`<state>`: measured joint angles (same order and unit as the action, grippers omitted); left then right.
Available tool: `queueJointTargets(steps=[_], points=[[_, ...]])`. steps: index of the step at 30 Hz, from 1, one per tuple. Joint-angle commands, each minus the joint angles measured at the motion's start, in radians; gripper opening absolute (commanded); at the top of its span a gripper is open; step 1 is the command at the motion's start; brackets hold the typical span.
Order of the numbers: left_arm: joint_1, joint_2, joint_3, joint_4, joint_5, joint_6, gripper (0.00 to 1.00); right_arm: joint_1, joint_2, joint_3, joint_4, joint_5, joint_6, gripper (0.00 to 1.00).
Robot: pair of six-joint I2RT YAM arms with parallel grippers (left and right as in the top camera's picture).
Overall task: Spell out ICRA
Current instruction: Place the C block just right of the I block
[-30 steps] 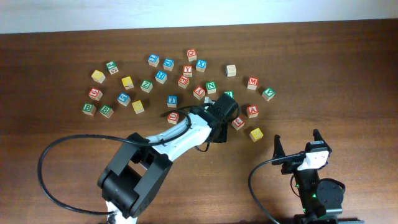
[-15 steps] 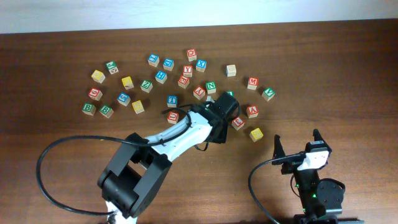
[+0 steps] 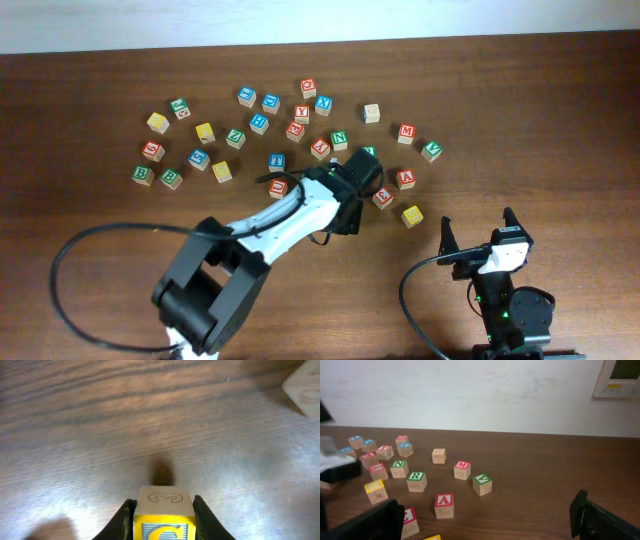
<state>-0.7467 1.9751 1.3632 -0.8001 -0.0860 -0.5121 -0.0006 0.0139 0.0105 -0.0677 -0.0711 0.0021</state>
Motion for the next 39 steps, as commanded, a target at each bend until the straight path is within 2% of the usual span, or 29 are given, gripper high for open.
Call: queueJointTargets(steps=[1, 5, 7, 9, 12, 16, 18, 27, 39], points=[[0.001, -0.161, 0.023, -0.082, 0.003, -0.047, 0.22, -0.006, -0.008, -0.005, -0.006, -0.003, 0.002, 0.98], [0.001, -0.244, 0.023, -0.210, 0.003, -0.089, 0.23, -0.006, -0.008, -0.005, -0.006, -0.003, 0.002, 0.98], [0.001, -0.240, 0.019, -0.285, -0.010, -0.140, 0.22, -0.006, -0.008, -0.005, -0.006, -0.003, 0.002, 0.98], [0.003, -0.240, -0.009, -0.292, -0.020, -0.216, 0.24, -0.006, -0.008, -0.005, -0.006, -0.003, 0.002, 0.98], [0.018, -0.240, -0.063, -0.262, -0.031, -0.262, 0.25, -0.006, -0.008, -0.005, -0.006, -0.002, 0.002, 0.98], [0.073, -0.240, -0.133, -0.176, -0.038, -0.247, 0.26, -0.006, -0.008, -0.005, -0.006, -0.003, 0.002, 0.98], [0.076, -0.240, -0.171, -0.120, -0.038, -0.197, 0.25, -0.006, -0.008, -0.005, -0.006, -0.002, 0.002, 0.98], [0.076, -0.240, -0.277, 0.027, -0.035, -0.198, 0.27, -0.006, -0.008, -0.005, -0.006, -0.002, 0.002, 0.98], [0.076, -0.240, -0.284, 0.045, -0.045, -0.198, 0.26, -0.006, -0.008, -0.005, -0.006, -0.002, 0.002, 0.98]])
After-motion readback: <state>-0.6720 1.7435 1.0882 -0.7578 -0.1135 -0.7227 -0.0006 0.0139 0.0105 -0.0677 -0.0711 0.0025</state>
